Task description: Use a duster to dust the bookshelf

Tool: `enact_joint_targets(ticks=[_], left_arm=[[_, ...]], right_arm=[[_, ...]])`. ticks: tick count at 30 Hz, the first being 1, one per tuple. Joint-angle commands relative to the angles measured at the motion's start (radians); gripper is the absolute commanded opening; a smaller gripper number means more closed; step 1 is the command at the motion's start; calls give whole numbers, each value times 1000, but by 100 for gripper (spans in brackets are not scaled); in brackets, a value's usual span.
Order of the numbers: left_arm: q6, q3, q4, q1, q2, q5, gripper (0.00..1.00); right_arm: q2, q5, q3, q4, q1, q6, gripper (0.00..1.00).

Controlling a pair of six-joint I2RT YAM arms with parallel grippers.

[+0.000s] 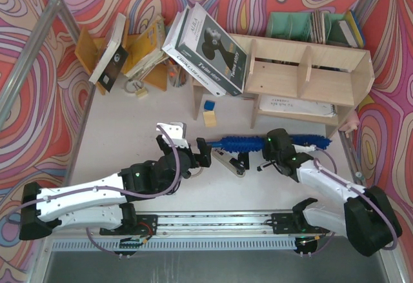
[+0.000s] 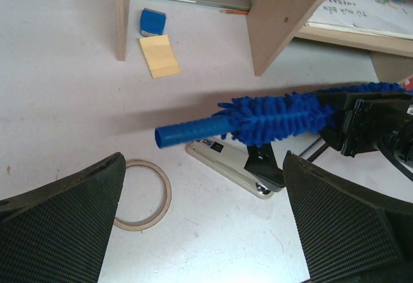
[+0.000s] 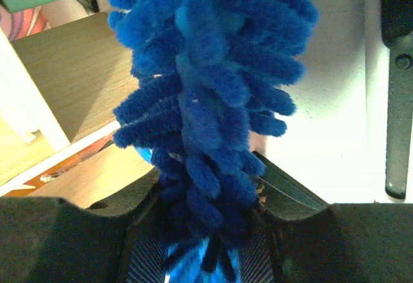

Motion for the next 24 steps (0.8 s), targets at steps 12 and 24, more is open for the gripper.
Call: enact_joint_targets(ticks=[12,24], left_arm=[[-81,-64,-34,81,-59,43,98],[-109,7,-198,131,-15,-93,99]], right_arm=[[113,-37,53,132,-33,-19,49],[-96,9,74,12,-31,-329,82]])
